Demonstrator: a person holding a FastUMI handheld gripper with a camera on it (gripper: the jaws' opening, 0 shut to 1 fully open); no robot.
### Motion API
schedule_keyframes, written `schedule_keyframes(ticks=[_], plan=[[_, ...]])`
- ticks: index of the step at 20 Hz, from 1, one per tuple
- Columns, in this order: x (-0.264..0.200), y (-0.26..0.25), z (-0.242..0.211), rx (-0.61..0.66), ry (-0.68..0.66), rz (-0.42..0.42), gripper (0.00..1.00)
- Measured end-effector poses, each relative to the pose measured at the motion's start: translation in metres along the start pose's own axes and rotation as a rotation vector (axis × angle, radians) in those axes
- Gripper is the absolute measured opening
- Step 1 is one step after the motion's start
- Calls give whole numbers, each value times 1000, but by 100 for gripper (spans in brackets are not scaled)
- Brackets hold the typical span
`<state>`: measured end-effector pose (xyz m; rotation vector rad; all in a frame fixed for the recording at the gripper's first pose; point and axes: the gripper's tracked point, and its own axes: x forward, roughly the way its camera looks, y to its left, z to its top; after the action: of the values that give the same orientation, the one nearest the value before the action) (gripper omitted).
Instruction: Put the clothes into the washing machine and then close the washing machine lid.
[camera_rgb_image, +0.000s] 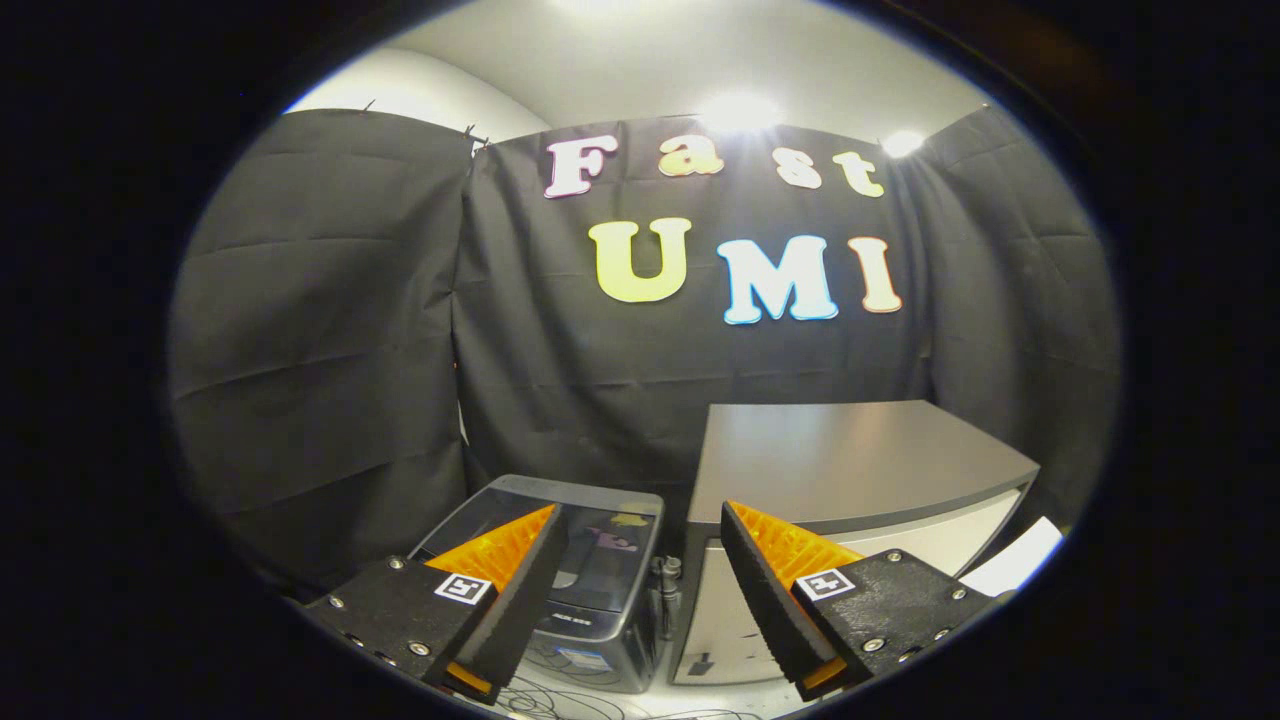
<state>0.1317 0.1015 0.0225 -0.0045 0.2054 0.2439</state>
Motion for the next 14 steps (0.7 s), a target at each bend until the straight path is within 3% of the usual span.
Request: schedule_keyframes(ticks=[14], plan=[[-82, -116, 4, -17, -70, -112, 95]])
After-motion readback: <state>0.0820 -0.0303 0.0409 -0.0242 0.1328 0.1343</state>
